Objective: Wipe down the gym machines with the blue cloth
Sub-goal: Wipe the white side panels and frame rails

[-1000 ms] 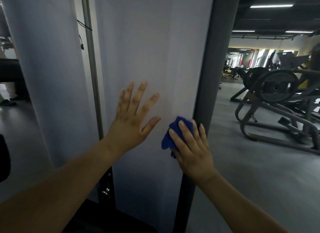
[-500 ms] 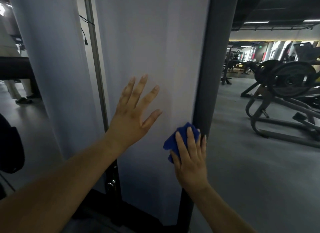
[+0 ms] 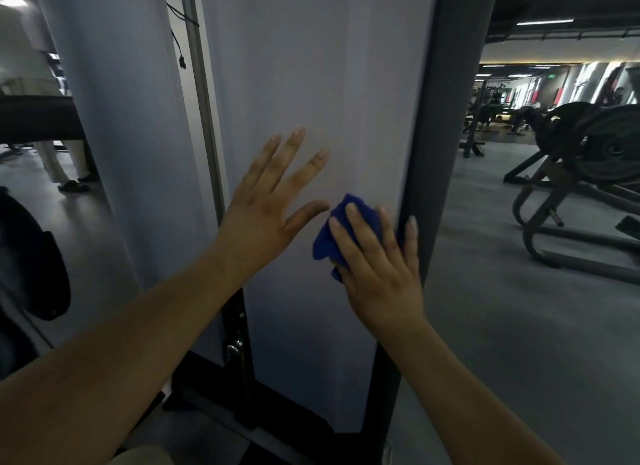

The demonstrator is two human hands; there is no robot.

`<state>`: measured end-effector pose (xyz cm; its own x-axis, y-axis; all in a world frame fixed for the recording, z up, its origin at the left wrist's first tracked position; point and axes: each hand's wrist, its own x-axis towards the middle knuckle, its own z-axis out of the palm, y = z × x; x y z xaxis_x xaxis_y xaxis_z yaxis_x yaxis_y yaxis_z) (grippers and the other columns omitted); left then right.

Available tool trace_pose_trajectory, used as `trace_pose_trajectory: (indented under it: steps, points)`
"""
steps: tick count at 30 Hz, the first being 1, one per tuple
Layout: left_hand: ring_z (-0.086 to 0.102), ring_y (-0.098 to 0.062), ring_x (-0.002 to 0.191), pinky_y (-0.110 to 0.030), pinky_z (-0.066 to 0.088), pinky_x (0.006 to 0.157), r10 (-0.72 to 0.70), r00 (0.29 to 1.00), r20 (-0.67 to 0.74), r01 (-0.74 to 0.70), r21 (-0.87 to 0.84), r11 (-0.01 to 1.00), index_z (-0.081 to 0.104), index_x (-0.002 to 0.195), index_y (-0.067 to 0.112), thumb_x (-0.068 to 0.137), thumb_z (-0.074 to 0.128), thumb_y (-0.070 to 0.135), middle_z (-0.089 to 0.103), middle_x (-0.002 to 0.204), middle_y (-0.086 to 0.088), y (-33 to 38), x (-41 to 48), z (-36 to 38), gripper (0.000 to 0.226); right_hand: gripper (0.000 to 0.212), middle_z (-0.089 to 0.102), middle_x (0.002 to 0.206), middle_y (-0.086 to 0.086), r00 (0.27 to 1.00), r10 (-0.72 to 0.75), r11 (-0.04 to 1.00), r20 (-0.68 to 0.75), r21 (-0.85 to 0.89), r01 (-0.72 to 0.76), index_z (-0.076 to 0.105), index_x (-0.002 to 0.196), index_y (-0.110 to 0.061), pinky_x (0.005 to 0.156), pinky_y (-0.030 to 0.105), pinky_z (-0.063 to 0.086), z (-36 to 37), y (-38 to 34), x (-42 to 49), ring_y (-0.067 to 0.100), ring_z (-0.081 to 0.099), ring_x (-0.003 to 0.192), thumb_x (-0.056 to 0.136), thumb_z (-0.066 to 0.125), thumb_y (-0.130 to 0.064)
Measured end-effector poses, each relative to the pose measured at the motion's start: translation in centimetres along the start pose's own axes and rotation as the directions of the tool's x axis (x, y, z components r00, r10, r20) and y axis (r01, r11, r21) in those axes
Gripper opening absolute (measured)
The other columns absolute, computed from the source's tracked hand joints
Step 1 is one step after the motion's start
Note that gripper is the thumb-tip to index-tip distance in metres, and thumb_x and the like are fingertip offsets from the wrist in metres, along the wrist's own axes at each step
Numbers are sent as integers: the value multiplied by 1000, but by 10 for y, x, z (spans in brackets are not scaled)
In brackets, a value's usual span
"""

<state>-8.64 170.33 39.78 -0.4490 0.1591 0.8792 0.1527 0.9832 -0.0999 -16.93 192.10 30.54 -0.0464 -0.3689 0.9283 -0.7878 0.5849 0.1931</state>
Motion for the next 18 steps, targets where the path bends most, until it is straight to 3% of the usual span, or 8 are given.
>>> trace_pose_trajectory:
  steps: [4, 9, 15, 18]
  points:
    - [11, -26, 170, -64, 14, 134, -11, 999, 31, 10, 55, 998, 29, 173, 23, 114, 57, 50, 13, 183, -6, -14, -6, -4, 71, 63, 22, 178, 7, 969, 238, 970, -62, 76, -233, 35, 168, -20, 129, 73, 8, 3, -2, -12, 41, 15, 166, 112, 62, -31]
    - [4, -28, 170, -67, 11, 133, -78, 994, 72, 78, 11, 997, 23, 174, 23, 113, 58, 46, 6, 184, -5, -32, -20, -1, 74, 67, 23, 179, -4, 989, -99, 992, 109, -61, 106, 36, 170, -26, 133, 62, 9, 4, -13, -18, 29, 14, 167, 108, 62, -27]
    - [4, -28, 170, -65, 21, 133, -36, 991, 127, 42, -47, 998, 18, 175, 21, 114, 56, 41, 6, 184, -2, -46, -30, 3, 75, 70, 11, 182, 5, 968, -140, 967, 206, -180, 178, 22, 172, -12, 134, 62, 2, 4, -38, 6, 29, 8, 168, 110, 53, -18]
    - [14, -31, 169, -63, 19, 134, 48, 996, 80, -54, 78, 995, 16, 175, 26, 118, 51, 30, 9, 183, -3, -59, -26, -1, 67, 71, -3, 182, 12, 945, -174, 941, 278, -235, 243, 12, 173, -8, 134, 56, -11, 27, -66, 33, 33, 3, 168, 113, 46, -29]
